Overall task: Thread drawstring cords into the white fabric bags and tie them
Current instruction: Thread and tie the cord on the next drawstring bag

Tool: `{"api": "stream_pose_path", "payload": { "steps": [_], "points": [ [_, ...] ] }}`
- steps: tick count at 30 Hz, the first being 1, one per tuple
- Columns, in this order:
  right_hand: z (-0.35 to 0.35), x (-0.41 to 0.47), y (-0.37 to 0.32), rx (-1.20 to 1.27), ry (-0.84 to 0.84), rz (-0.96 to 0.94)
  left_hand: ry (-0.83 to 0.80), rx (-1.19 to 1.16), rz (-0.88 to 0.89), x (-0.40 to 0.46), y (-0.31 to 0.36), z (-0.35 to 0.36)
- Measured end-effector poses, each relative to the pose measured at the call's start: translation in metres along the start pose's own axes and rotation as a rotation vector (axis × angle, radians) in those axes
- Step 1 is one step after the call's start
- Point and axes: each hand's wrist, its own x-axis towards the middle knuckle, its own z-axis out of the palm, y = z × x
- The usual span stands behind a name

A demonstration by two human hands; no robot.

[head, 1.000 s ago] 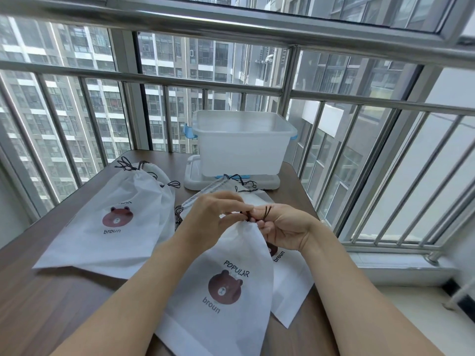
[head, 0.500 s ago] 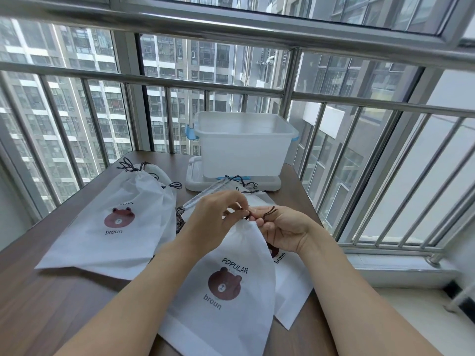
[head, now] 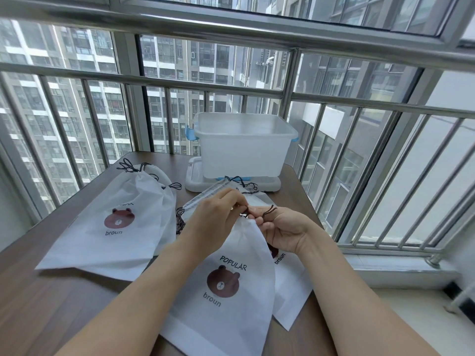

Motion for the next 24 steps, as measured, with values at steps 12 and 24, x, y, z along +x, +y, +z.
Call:
{"api": "stream_pose_path", "payload": {
  "steps": [12,24],
  "points": [
    [-0.003,-0.007,-0.006,-0.225,0.209,-0.261,0.094,-0.439,-0.539,0.001,0.008,0.002],
    [-0.002,-0.012,-0.008,-0.313,0.343,-0.506,0.366,-0.719,-0.950,0.008,0.002,0.006]
  ]
}}
